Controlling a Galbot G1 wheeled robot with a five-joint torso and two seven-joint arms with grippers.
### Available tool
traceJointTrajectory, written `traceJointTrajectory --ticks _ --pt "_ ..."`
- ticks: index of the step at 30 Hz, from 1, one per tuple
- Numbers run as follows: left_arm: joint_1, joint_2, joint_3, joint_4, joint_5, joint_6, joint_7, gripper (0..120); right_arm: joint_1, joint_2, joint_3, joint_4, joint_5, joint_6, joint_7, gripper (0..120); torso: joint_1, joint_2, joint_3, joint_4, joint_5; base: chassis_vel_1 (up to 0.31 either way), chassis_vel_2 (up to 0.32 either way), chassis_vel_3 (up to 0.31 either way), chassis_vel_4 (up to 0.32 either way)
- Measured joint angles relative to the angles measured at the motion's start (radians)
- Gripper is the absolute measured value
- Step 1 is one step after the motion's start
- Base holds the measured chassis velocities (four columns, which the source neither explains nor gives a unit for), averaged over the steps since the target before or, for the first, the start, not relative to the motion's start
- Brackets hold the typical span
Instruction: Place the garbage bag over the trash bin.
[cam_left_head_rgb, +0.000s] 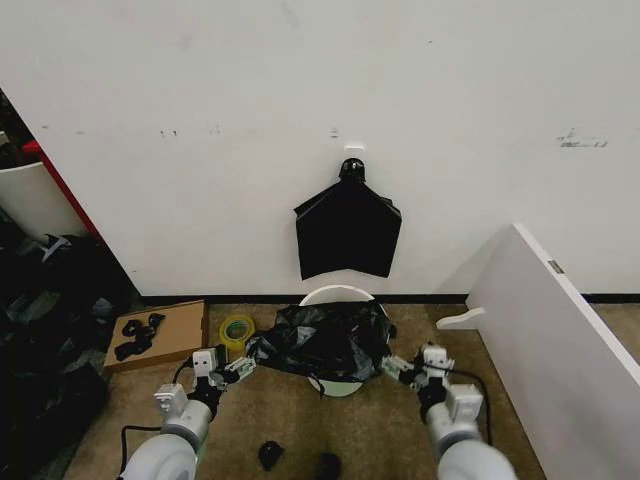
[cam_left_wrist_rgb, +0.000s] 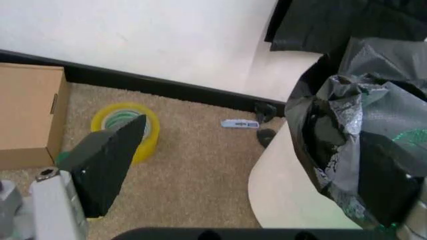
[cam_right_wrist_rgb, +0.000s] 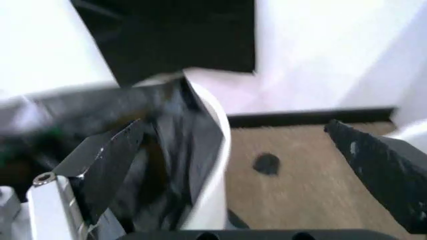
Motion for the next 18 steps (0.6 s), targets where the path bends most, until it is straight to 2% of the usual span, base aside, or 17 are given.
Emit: traceJointTrajectory --ticks 3,5,8,11,13,15,18 --pt "0.005 -0.004 0.002 0.002 0.020 -0.008 0.016 100 0.034 -0.044 0.037 0.019 0.097 -0.062 -0.063 100 0.000 0.000 0.000 0.0000 0.0001 0.000 0.000 0.000 0.000" --pt "0.009 -0.010 0.004 0.005 0.046 -0.017 0.028 100 0.065 -0.090 0.065 0.036 0.153 -0.124 -0.153 100 0.000 0.000 0.000 0.0003 0.0000 0.000 0.000 0.000 0.000" --pt "0.008 -0.026 0.007 0.005 0.080 -0.024 0.034 100 0.064 -0.135 0.042 0.078 0.045 -0.138 -0.319 100 0.000 0.000 0.000 0.0000 0.0000 0.000 0.000 0.000 0.000" --pt "0.005 -0.032 0.010 0.005 0.090 -0.025 0.035 100 0.055 -0.141 -0.011 0.093 -0.011 -0.119 -0.376 100 0.000 0.000 0.000 -0.0004 -0.0001 0.000 0.000 0.000 0.000" --pt "0.003 -0.035 0.012 0.006 0.096 -0.025 0.036 100 0.065 -0.141 -0.065 0.077 -0.086 -0.079 -0.426 100 0.000 0.000 0.000 -0.0004 -0.0001 0.000 0.000 0.000 0.000" --pt "-0.005 -0.033 0.017 0.013 0.105 -0.025 0.036 100 0.097 -0.139 -0.131 0.012 -0.237 0.010 -0.496 100 0.000 0.000 0.000 0.0001 0.0001 0.000 0.000 0.000 0.000" --pt "-0.009 -0.028 0.018 0.013 0.110 -0.024 0.037 100 0.144 -0.139 -0.187 -0.033 -0.314 0.055 -0.538 100 0.000 0.000 0.000 -0.0006 -0.0001 0.000 0.000 0.000 0.000"
